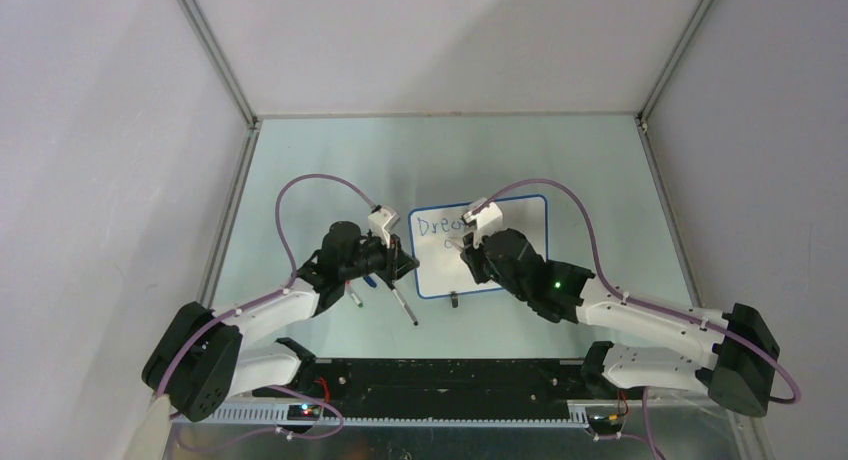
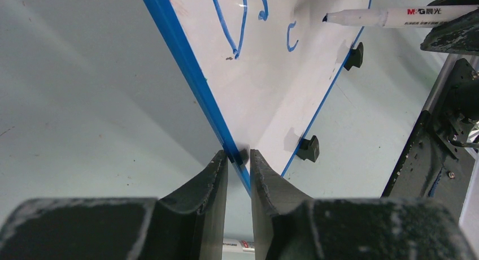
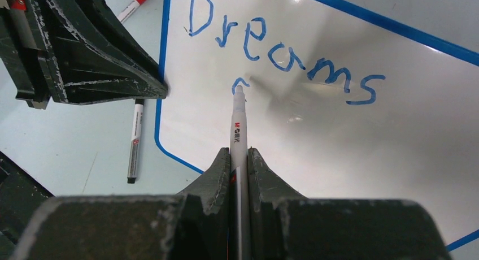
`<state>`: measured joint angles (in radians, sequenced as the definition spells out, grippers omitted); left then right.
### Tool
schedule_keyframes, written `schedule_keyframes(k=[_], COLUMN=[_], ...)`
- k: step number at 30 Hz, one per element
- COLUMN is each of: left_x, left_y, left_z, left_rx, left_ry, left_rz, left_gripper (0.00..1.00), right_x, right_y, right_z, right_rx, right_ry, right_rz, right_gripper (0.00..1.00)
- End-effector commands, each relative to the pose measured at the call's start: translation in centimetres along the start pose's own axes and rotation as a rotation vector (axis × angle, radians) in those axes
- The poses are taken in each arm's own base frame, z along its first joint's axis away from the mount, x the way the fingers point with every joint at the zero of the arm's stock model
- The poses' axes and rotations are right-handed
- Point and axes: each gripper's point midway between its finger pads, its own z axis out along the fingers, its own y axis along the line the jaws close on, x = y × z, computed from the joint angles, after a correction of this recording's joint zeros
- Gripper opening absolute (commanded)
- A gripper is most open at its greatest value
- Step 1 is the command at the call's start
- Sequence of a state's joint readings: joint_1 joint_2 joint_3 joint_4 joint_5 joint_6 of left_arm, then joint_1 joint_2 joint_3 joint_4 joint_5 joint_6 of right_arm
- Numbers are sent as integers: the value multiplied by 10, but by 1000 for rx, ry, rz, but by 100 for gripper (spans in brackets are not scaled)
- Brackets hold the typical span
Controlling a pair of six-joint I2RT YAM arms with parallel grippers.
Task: Write a sentence on the whiteboard
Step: Write a sentence with the whiteboard marker.
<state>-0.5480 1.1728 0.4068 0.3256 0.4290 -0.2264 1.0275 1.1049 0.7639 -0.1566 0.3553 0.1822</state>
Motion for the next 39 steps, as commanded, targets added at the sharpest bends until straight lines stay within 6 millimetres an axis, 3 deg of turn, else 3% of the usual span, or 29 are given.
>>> schedule_keyframes(k=[1,12,39], left_x=[-16,-17,-16], left_y=[-5,-5,-5], left_z=[0,1,0], left_rx=[15,15,17], left_ry=[-38,-39,-39], left_rz=[43,44,44], left_gripper=[25,25,25], right_x=[-23,-15,-5], right_y=[-1,-17,-19], right_z=[-3,0,9], right_rx=[0,65,75], right_ry=[-66,-36,2], right_rz=[23,32,33], right_gripper=[0,0,0])
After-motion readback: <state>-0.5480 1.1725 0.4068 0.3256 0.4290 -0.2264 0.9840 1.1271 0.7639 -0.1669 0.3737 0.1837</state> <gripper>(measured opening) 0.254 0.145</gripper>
